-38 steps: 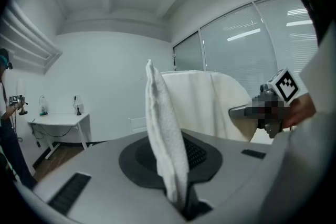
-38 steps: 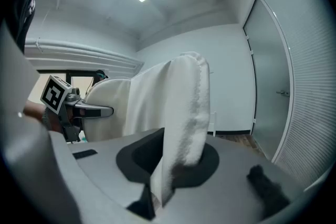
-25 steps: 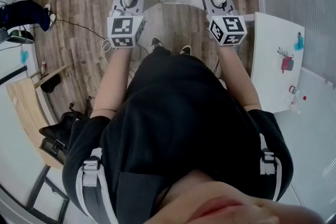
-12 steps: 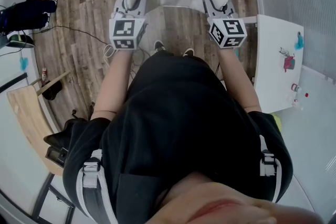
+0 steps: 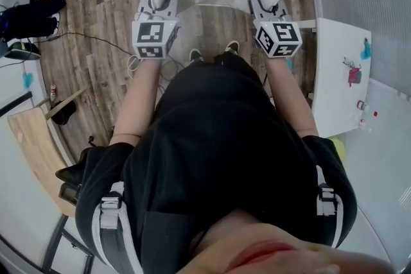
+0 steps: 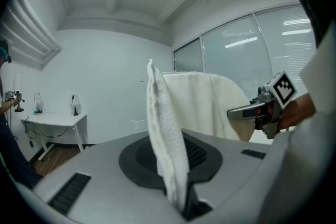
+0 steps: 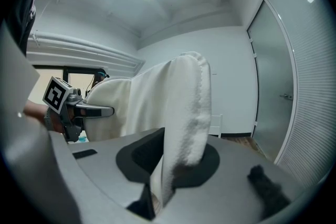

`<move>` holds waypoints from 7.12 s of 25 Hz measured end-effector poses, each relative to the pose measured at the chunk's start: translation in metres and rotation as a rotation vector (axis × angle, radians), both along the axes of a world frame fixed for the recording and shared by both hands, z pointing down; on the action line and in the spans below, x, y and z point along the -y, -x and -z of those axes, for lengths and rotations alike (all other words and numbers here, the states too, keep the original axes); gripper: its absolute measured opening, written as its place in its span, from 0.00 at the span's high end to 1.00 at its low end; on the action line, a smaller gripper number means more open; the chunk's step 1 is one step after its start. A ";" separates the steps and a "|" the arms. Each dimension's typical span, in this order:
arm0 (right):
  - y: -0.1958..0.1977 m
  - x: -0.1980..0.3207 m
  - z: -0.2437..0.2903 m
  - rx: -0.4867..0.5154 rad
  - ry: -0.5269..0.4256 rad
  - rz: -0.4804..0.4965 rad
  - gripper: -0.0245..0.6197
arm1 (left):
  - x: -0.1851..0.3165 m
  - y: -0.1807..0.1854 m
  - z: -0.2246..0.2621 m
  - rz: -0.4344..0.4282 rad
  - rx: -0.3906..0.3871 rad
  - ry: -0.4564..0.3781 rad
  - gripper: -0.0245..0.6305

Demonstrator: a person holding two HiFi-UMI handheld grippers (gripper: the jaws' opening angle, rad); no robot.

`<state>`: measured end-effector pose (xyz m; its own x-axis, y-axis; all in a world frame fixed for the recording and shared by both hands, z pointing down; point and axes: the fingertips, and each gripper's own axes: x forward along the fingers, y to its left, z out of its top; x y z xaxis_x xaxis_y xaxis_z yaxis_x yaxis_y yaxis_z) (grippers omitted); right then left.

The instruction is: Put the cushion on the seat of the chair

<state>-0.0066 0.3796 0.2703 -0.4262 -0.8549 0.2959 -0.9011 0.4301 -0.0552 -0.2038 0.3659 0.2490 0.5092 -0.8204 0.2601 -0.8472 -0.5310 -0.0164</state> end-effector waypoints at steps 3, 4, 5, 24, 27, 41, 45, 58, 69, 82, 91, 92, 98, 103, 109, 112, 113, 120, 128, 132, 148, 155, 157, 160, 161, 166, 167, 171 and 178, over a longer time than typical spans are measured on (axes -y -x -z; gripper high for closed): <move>0.011 0.014 -0.002 -0.007 0.000 0.003 0.88 | 0.015 0.012 -0.004 -0.004 -0.013 0.011 0.89; 0.005 0.019 -0.004 -0.006 0.001 0.004 0.88 | 0.020 0.006 -0.005 -0.006 -0.012 0.014 0.89; -0.003 0.026 -0.006 -0.003 0.002 0.004 0.88 | 0.027 -0.002 -0.006 -0.007 -0.008 0.015 0.89; -0.070 0.137 -0.016 0.031 0.007 0.047 0.88 | 0.128 -0.068 -0.006 0.019 0.034 0.007 0.89; -0.083 0.157 -0.021 0.037 0.015 0.051 0.88 | 0.146 -0.082 -0.010 0.024 0.039 0.016 0.89; -0.125 0.225 -0.030 0.047 0.026 0.081 0.88 | 0.209 -0.123 -0.015 0.056 0.069 0.028 0.89; -0.142 0.238 -0.034 0.053 0.024 0.096 0.88 | 0.218 -0.139 -0.018 0.069 0.078 0.032 0.89; -0.163 0.288 -0.038 0.078 0.017 0.124 0.88 | 0.261 -0.160 -0.015 0.089 0.122 0.016 0.89; -0.159 0.316 -0.046 0.072 0.029 0.111 0.88 | 0.298 -0.154 -0.028 0.070 0.106 0.026 0.88; -0.110 0.401 -0.052 0.031 0.058 0.075 0.88 | 0.395 -0.105 -0.042 0.014 0.089 0.057 0.89; -0.069 0.446 -0.051 0.006 0.065 0.035 0.88 | 0.450 -0.064 -0.047 -0.027 0.067 0.065 0.89; -0.066 0.450 -0.051 0.004 0.067 0.029 0.88 | 0.454 -0.061 -0.048 -0.033 0.064 0.066 0.89; -0.058 0.461 -0.051 -0.005 0.076 0.005 0.88 | 0.473 -0.053 -0.052 -0.053 0.045 0.078 0.89; -0.086 0.470 -0.080 -0.007 0.088 -0.003 0.88 | 0.484 -0.081 -0.084 -0.065 0.050 0.092 0.89; -0.106 0.506 -0.076 0.005 0.112 0.027 0.88 | 0.515 -0.099 -0.077 -0.041 0.066 0.113 0.88; -0.109 0.528 -0.083 -0.002 0.126 0.062 0.88 | 0.531 -0.101 -0.084 -0.014 0.071 0.133 0.88; -0.111 0.536 -0.087 -0.004 0.132 0.073 0.88 | 0.537 -0.102 -0.088 -0.004 0.074 0.142 0.88; -0.140 0.584 -0.145 0.022 0.217 0.128 0.88 | 0.583 -0.133 -0.144 0.046 0.138 0.235 0.88; -0.166 0.620 -0.216 0.039 0.320 0.168 0.88 | 0.615 -0.161 -0.213 0.094 0.174 0.346 0.88; -0.160 0.633 -0.254 0.030 0.367 0.187 0.88 | 0.627 -0.153 -0.254 0.116 0.183 0.396 0.88; -0.122 0.622 -0.449 0.042 0.618 0.139 0.88 | 0.625 -0.115 -0.457 0.061 0.157 0.628 0.88; -0.117 0.618 -0.534 0.029 0.681 0.117 0.87 | 0.624 -0.108 -0.544 0.050 0.155 0.710 0.88; -0.121 0.618 -0.555 0.019 0.691 0.116 0.87 | 0.626 -0.110 -0.566 0.042 0.161 0.726 0.87; -0.125 0.621 -0.583 -0.010 0.697 0.116 0.87 | 0.628 -0.112 -0.596 0.038 0.156 0.750 0.87; -0.125 0.622 -0.592 -0.020 0.700 0.114 0.86 | 0.628 -0.111 -0.605 0.038 0.156 0.757 0.87; -0.127 0.630 -0.630 -0.067 0.708 0.099 0.85 | 0.636 -0.108 -0.639 0.051 0.179 0.772 0.86; -0.128 0.631 -0.636 -0.081 0.710 0.095 0.84 | 0.638 -0.107 -0.645 0.054 0.185 0.773 0.85; -0.132 0.638 -0.653 -0.142 0.728 0.086 0.82 | 0.649 -0.106 -0.661 0.027 0.252 0.762 0.82; -0.142 0.645 -0.669 -0.196 0.742 0.039 0.72 | 0.655 -0.102 -0.675 0.038 0.282 0.769 0.77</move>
<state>0.1354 -0.2657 0.9389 -0.3323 -0.3881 0.8596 -0.9091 0.3744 -0.1824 -0.1018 -0.2888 0.9237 0.3160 -0.3761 0.8710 -0.8831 -0.4522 0.1252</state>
